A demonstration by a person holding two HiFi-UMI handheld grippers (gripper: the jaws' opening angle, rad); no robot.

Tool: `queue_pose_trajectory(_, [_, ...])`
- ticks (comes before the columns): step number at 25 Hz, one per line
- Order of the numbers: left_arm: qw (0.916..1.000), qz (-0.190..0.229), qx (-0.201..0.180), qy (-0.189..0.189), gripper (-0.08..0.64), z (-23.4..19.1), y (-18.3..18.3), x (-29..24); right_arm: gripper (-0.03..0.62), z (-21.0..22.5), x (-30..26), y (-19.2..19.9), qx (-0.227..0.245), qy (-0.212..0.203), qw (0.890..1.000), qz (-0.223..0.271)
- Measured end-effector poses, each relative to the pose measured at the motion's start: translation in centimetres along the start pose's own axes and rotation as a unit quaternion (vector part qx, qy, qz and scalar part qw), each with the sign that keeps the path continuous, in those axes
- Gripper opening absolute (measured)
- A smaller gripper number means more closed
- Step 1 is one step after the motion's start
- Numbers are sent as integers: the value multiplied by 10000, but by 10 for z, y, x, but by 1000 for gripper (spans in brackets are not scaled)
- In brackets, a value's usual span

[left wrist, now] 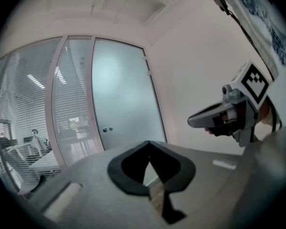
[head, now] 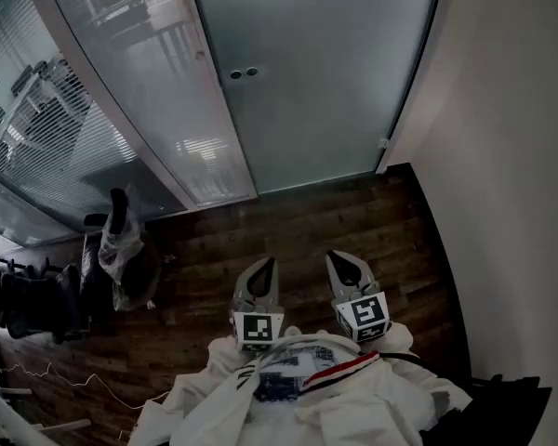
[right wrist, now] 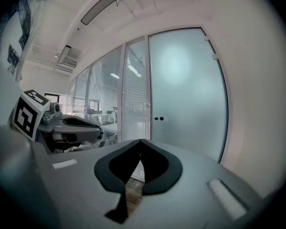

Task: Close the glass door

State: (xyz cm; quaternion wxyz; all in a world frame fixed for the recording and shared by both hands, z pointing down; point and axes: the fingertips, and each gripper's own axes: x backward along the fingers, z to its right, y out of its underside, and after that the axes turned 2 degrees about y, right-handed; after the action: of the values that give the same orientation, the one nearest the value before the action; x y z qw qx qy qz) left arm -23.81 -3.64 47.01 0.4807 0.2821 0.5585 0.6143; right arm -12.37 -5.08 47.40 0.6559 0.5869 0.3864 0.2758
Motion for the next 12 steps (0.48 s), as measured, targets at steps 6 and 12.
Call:
queue_pose_trajectory(6, [9999, 101, 42, -31, 2, 2, 1, -3, 6, -6, 0, -15, 463, -193, 9986, 172])
queue_pose_trajectory(12, [10000, 34, 85, -14, 2, 5, -3, 0, 6, -14, 2, -9, 465, -319, 9983, 128])
